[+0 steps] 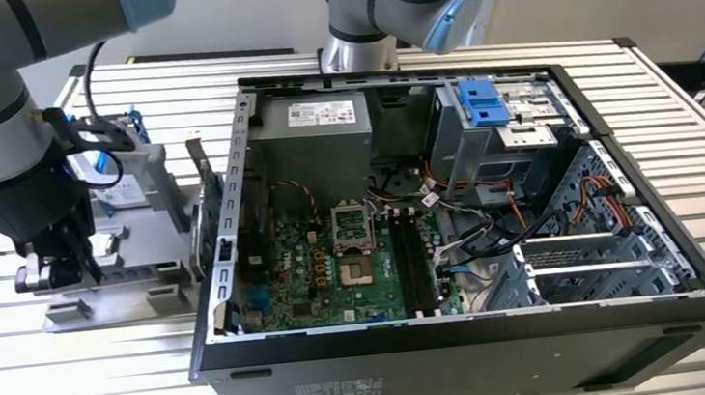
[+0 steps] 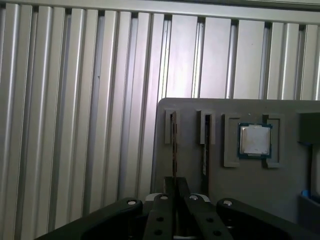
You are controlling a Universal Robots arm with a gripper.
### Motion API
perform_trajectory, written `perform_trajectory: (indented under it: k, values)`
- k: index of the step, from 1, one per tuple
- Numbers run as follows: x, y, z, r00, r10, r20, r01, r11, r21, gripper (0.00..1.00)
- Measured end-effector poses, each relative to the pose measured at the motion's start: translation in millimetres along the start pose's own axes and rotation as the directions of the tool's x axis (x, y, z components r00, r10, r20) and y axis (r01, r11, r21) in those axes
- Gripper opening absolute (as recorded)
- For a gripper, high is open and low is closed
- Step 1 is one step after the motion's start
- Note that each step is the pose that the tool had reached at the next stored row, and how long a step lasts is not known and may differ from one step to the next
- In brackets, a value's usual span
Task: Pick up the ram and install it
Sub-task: 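Pick up the ram and move it above insertion slot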
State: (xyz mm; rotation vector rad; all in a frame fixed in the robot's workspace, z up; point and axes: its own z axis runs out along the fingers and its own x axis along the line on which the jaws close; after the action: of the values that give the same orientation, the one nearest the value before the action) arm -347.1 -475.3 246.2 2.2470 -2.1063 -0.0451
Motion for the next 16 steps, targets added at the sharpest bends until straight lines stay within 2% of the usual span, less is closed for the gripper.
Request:
perform_trajectory:
  k: [16]
  values:
    - [0.4, 1.7, -18.7, 1.0000, 0.000, 0.0000, 0.000, 1.0000, 0.0000, 0.00]
